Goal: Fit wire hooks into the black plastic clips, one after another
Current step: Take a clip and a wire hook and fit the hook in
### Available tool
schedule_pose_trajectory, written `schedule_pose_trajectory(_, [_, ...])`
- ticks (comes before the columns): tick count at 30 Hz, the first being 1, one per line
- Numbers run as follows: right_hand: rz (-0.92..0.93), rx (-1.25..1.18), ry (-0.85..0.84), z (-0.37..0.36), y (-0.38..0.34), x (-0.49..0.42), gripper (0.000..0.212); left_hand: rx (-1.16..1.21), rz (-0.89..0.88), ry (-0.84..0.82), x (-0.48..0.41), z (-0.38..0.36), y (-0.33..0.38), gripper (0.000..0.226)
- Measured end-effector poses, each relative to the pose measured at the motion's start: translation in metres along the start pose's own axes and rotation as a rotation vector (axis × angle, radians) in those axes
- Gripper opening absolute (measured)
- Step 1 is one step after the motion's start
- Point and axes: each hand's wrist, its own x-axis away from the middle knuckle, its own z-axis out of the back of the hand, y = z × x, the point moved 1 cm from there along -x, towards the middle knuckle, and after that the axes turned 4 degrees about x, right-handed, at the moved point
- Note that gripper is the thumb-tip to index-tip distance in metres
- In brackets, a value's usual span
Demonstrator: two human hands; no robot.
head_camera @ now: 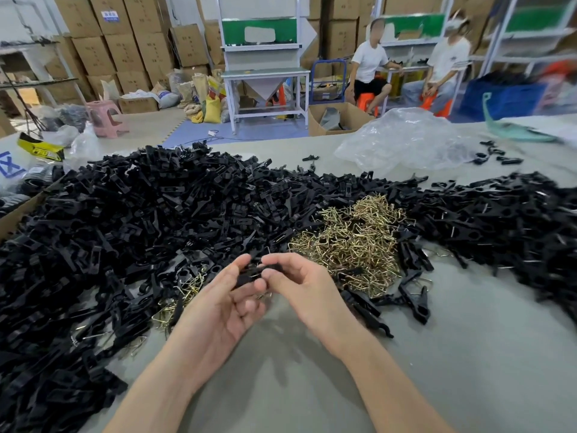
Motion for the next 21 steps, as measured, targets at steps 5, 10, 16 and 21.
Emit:
schedule_pose_trajectory(5, [0.128, -0.493, 0.424, 0.071, -0.045, -0.005, 0.034, -0.066, 0.010, 0.044, 0.002, 0.006, 0.000, 0.042])
schedule_pose_trajectory(10, [0.172, -0.882, 0.684, 0.158, -0.113, -0.013, 0.031, -0.091, -0.016, 0.108, -0.001, 0.006, 0.000, 0.030])
schedule_pose_trajectory(16, [0.017, -0.625, 0.369, 0.095, -0.074, 0.010, 0.033, -1.109, -0.750, 0.433, 0.008, 0.022, 0.003, 0.021])
schedule_pose_trajectory(21, [0.032, -0.114, 0.208, 0.018, -0.024, 0.009, 0.033, -1.604, -0.614, 0.905, 0.005, 0.047, 0.016, 0.039])
